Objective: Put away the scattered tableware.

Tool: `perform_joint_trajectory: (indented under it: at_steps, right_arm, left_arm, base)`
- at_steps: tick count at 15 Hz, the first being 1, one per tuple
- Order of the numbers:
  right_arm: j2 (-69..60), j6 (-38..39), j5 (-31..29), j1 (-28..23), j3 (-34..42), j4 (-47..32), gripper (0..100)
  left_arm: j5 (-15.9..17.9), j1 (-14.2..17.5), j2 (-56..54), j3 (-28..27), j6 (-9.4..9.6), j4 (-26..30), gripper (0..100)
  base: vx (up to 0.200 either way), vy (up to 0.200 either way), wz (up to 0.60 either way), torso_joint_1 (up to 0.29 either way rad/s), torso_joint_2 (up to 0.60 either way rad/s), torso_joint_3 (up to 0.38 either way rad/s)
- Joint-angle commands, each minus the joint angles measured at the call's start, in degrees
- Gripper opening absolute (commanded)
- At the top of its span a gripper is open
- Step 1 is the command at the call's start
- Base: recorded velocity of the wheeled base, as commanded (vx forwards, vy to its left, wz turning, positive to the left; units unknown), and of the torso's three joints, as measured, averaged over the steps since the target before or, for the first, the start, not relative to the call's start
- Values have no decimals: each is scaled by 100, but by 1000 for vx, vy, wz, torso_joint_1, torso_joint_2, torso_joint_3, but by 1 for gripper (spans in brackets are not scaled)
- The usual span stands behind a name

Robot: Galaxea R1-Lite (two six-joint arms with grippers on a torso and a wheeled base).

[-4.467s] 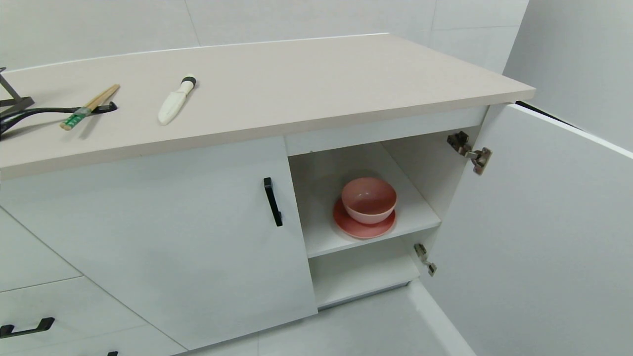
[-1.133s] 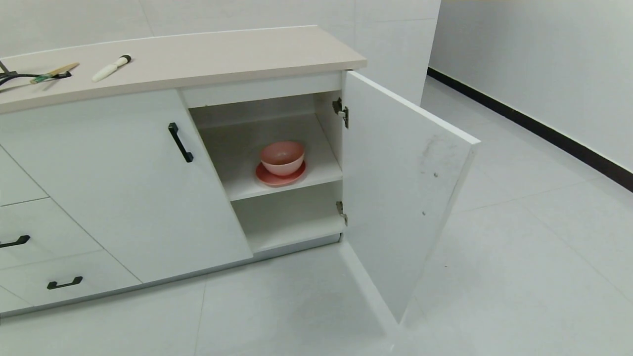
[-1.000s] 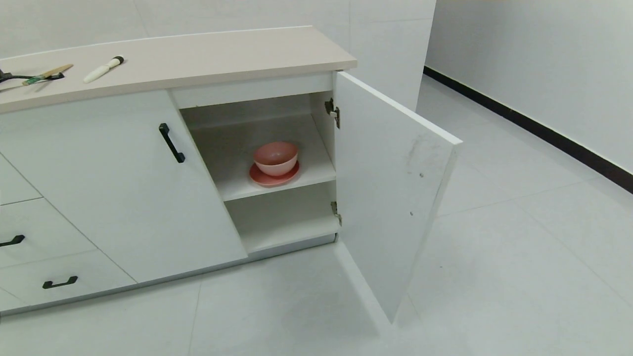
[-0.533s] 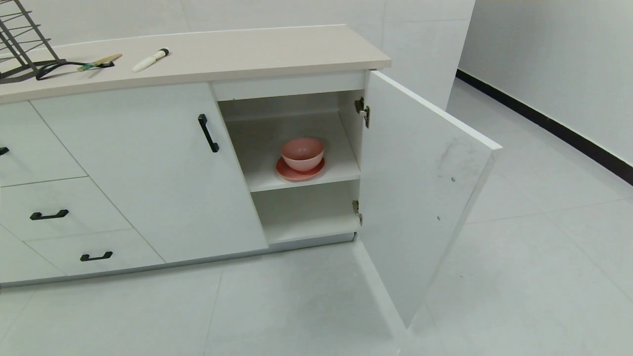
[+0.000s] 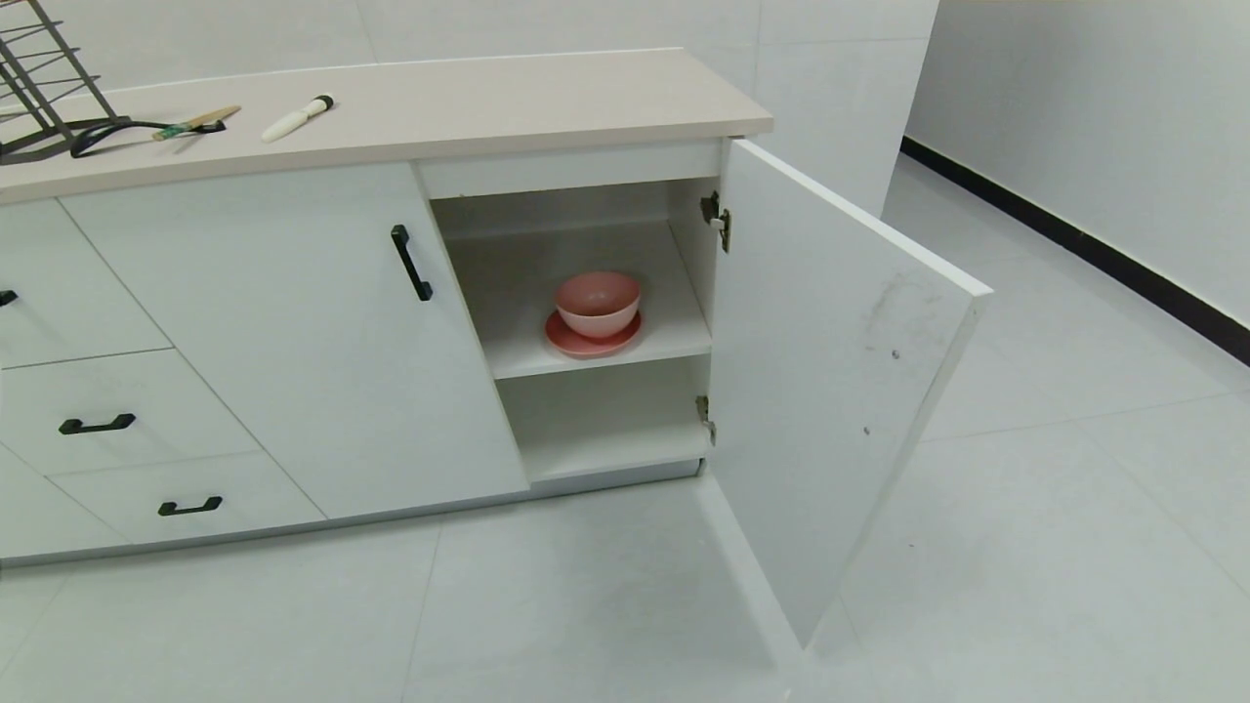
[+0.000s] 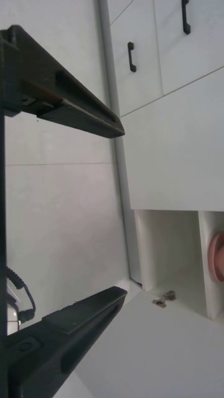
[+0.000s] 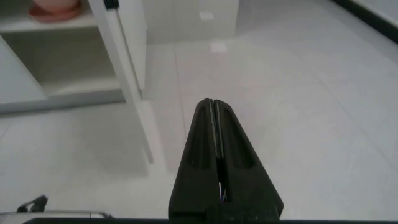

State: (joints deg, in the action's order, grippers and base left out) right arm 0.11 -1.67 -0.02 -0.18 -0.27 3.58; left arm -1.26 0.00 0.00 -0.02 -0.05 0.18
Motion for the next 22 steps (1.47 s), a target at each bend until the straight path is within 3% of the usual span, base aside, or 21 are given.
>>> perform_joint_trajectory:
  at_steps: [1, 4, 5, 8, 9, 10, 12, 15, 17, 19, 20, 22]
  right_arm:
    - [376, -158, 372, 9, -501, 485, 0]
    - [2063, -176, 1048, 256, -1546, 802, 0]
    - [2766, -228, 1066, 414, -1573, 1487, 0]
    - [5262, -431, 1567, 317, -1256, 4625, 0]
    - [5649, -439, 1681, 168, -1116, 5100, 0]
    - [6291, -571, 2288, -307, -843, 5513, 0]
    - [6950, -615, 2358, -298, -1045, 5873, 0]
    - [7855, -589, 2428, -166, -1819, 6119, 0]
    - [8470, -580, 2586, -61, -2188, 6436, 0]
    - [9103, -580, 2797, -43, -3049, 6559, 0]
    - [9604, -580, 3017, 150, -3647, 6743, 0]
    - [10079, -571, 3483, 502, -3752, 7314, 0]
  left_arm:
    - [3, 0, 0, 2, -4, -1, 100]
    - [3, 0, 0, -6, -13, -1, 100]
    - [3, 0, 0, -6, -13, -1, 100]
    - [11, 0, 0, -6, -13, -1, 100]
    - [11, 0, 0, -6, -13, -1, 100]
    - [11, 0, 0, -6, -48, -1, 100]
    - [11, 0, 0, -6, -48, -1, 100]
    - [20, 0, 0, -6, 146, -1, 100]
    - [11, -9, 0, -6, 119, -1, 100]
    - [11, 0, 0, -6, 75, -1, 100]
    - [20, -9, 0, -6, -57, -1, 100]
    - [3, -9, 0, -6, -92, -1, 100]
  base:
    - [0, 0, 0, 0, 0, 0]
    - [0, 0, 0, 0, 0, 0]
    - [0, 0, 0, 0, 0, 0]
    - [0, 0, 0, 0, 0, 0]
    - [0, 0, 0, 0, 0, 0]
    - [0, 0, 0, 0, 0, 0]
    - [0, 0, 0, 0, 0, 0]
    - [0, 0, 0, 0, 0, 0]
    - [0, 0, 0, 0, 0, 0]
    - [0, 0, 0, 0, 0, 0]
    - [0, 0, 0, 0, 0, 0]
    - [0, 0, 0, 0, 0, 0]
